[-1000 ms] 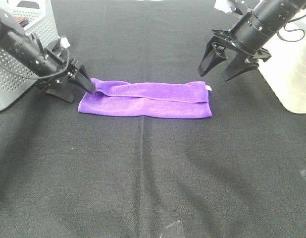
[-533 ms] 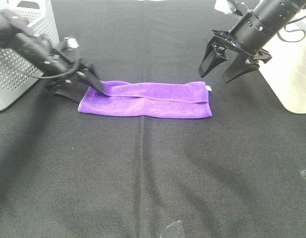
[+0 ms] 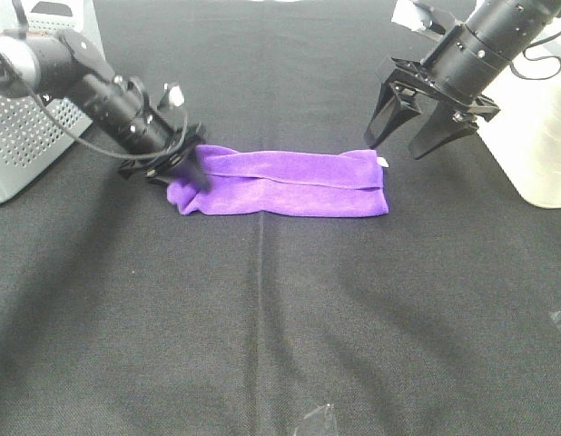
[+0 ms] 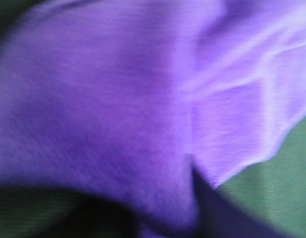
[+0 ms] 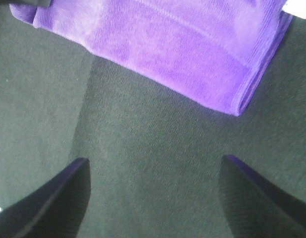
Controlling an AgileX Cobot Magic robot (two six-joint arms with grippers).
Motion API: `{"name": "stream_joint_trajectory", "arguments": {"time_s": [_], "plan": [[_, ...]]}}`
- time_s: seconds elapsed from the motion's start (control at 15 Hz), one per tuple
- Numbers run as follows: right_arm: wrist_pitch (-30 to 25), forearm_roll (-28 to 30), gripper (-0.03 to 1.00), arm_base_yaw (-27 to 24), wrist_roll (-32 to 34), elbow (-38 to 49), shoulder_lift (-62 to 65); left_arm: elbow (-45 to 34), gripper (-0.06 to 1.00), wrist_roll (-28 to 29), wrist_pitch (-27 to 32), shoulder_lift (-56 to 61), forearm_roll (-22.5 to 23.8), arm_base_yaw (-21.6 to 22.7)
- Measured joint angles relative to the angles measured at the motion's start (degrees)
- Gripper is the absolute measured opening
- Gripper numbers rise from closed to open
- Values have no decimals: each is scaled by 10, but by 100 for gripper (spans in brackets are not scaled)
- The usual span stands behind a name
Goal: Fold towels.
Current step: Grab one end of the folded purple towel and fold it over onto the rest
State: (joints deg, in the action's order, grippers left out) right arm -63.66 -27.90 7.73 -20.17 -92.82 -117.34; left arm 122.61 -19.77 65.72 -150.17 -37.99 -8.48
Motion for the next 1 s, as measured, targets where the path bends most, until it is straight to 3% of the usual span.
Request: {"name": "stream_joint_trajectory", "arguments": {"time_s": [0.07, 0.2, 0.47, 0.67, 0.8, 1.0], "plan": [[-7, 0, 69, 0, 0, 0, 0, 0, 4, 1, 0, 0, 7, 0], [-18, 0, 69, 0, 0, 0, 0, -1, 3, 3, 2, 9, 33, -2], [-52, 0, 69, 0, 0, 0, 0, -3, 3, 7, 33, 61, 158, 8], [-56, 0, 69, 0, 0, 0, 0, -3, 3, 18, 34, 116, 218, 24], [-58, -2, 69, 0, 1, 0, 0, -3, 3, 2, 34, 138, 222, 14], [-58, -7, 69, 0, 1, 0, 0, 0, 3, -24, 35, 139, 222, -40]]}}
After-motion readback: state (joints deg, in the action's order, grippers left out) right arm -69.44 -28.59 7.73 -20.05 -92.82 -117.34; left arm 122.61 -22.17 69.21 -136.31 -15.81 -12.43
